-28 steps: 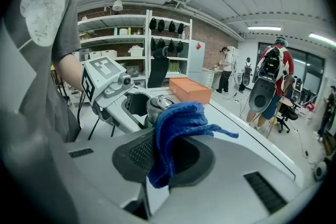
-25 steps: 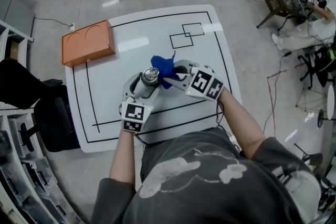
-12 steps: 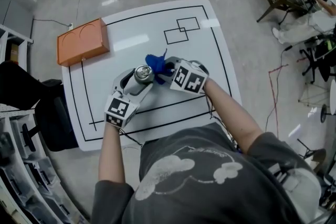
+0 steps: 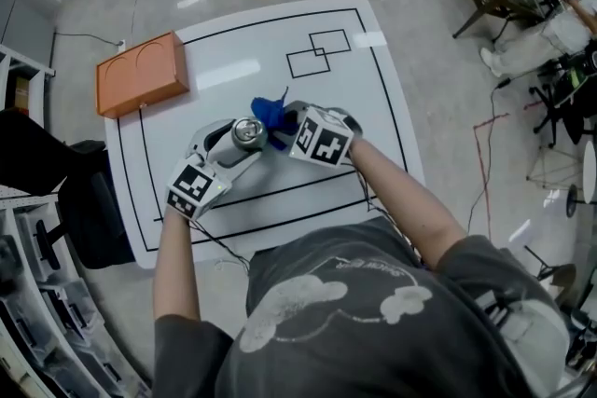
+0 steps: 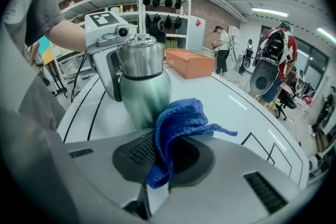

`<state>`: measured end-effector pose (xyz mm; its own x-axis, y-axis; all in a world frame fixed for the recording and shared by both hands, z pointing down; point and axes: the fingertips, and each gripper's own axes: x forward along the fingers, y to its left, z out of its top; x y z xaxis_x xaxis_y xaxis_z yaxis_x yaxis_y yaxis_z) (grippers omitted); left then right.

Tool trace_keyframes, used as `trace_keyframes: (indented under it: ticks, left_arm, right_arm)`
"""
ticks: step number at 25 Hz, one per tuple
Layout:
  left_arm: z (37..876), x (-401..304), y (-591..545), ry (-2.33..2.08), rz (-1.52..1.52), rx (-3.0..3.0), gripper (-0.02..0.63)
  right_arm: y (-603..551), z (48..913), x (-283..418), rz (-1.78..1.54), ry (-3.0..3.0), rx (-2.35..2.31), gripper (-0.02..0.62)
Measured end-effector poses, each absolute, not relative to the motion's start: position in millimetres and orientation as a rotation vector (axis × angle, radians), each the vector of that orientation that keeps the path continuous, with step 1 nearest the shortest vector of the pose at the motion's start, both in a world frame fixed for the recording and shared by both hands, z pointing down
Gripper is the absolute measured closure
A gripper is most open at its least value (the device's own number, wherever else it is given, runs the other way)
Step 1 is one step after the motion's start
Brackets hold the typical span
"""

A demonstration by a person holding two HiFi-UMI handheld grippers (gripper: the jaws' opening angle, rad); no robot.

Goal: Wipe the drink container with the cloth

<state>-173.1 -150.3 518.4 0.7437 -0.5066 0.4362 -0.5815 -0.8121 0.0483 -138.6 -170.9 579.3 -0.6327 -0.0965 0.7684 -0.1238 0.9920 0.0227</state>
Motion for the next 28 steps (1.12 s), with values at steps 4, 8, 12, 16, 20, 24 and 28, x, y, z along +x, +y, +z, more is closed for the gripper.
trace_keyframes:
  ticks: [4,8,12,16,20,24,28]
  left_arm:
    - [518,-173,-151,-0.897,0.639,2.746,0.293]
    - [519,-176,-148,-1.052,0.643,2.678,0.293]
    - [514,-181,-141,-1.295,0.592,2.55,0.293]
    - [508,-182,-138,-1.543,0.458,2.314,0.288]
    - [515,-170,-141,-1.679,0.368,2.098,0.26]
    - [519,-174,-149,-1.831,0.338,1.925,0.25]
    - [524,-184,-153,-1.935,0.376,1.807,0.252]
  right_arm:
    - [-171,575,-137,0.017,-2.27,0.176,0.552]
    - [-172,563,-130,-0.011,-2.287,0.19,0.552]
    - [-174,548,-114,-0.033,-2.303,0.223,0.552]
    - [-174,536,-102,-0.032,-2.32,0.246,0.552]
    - [-175,531,-93,-0.039,-2.332,0.27,0.552]
    - [-174,526,-89,-0.053,-2.35,0.262,0.552]
    - [-173,524,-86,-0.064,-2.354,0.252,0.552]
